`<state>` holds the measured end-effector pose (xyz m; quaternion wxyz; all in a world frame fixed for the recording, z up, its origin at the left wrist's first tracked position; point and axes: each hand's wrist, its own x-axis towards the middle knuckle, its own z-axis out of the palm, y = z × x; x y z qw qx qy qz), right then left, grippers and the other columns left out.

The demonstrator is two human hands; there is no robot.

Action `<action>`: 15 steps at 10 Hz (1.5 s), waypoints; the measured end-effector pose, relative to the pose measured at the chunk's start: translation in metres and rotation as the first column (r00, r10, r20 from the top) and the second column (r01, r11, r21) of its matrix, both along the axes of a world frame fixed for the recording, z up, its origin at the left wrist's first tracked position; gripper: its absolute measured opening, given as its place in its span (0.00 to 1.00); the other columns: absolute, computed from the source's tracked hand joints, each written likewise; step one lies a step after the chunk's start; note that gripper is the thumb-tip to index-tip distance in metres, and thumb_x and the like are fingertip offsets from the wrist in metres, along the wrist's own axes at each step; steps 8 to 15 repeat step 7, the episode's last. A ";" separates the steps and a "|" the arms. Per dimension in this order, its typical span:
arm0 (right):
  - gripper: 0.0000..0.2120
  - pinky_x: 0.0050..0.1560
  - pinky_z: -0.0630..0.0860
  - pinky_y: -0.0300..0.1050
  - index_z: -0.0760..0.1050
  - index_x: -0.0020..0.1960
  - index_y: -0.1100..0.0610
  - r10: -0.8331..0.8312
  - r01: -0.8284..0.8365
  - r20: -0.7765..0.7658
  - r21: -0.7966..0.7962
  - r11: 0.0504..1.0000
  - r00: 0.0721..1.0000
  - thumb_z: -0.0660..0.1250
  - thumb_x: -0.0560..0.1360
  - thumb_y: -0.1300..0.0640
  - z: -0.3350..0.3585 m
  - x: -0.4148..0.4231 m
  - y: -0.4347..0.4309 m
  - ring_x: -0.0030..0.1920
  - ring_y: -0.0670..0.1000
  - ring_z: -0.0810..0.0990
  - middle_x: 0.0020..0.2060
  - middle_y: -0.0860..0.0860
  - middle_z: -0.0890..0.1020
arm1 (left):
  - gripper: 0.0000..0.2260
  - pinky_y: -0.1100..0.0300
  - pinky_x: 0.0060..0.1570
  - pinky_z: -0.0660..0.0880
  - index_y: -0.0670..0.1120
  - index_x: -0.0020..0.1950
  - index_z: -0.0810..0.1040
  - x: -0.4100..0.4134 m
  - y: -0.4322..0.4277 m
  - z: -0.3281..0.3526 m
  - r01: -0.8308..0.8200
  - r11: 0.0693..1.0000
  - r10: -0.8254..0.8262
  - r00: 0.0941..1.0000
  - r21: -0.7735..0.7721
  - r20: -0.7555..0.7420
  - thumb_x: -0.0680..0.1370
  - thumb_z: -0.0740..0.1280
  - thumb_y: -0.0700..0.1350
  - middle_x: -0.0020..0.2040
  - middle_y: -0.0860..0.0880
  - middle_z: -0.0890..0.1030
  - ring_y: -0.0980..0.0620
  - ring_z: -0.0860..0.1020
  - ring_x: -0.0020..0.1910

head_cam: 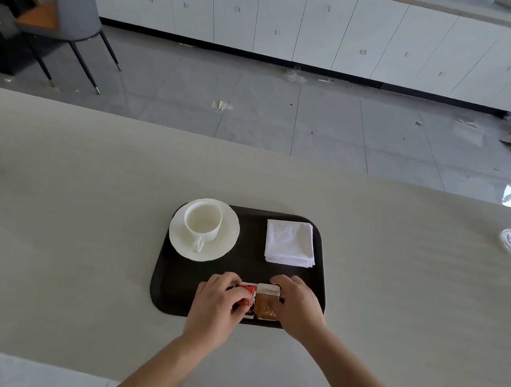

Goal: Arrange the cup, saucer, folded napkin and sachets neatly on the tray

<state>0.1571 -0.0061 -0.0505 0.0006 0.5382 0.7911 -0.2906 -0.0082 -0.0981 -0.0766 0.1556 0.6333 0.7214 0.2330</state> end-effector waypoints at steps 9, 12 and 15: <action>0.18 0.47 0.73 0.39 0.74 0.66 0.52 -0.033 0.035 -0.055 0.041 0.999 0.998 0.66 0.78 0.48 0.021 -0.008 0.010 0.52 0.50 0.80 0.56 0.49 0.80 | 0.14 0.55 0.44 0.77 0.51 0.58 0.78 -0.025 0.002 0.023 -0.004 1.000 0.007 0.996 0.030 -0.085 0.72 0.70 0.46 0.51 0.55 0.77 0.53 0.77 0.48; 0.18 0.47 0.73 0.39 0.74 0.66 0.52 -0.033 0.035 -0.055 0.041 0.999 0.998 0.66 0.78 0.48 0.021 -0.008 0.010 0.52 0.50 0.80 0.56 0.49 0.80 | 0.14 0.55 0.44 0.77 0.51 0.58 0.78 -0.025 0.002 0.023 -0.004 1.000 0.007 0.996 0.030 -0.085 0.72 0.70 0.46 0.51 0.55 0.77 0.53 0.77 0.48; 0.18 0.47 0.73 0.39 0.74 0.66 0.52 -0.033 0.035 -0.055 0.041 0.999 0.998 0.66 0.78 0.48 0.021 -0.008 0.010 0.52 0.50 0.80 0.56 0.49 0.80 | 0.14 0.55 0.44 0.77 0.51 0.58 0.78 -0.025 0.002 0.023 -0.004 1.000 0.007 0.996 0.030 -0.085 0.72 0.70 0.46 0.51 0.55 0.77 0.53 0.77 0.48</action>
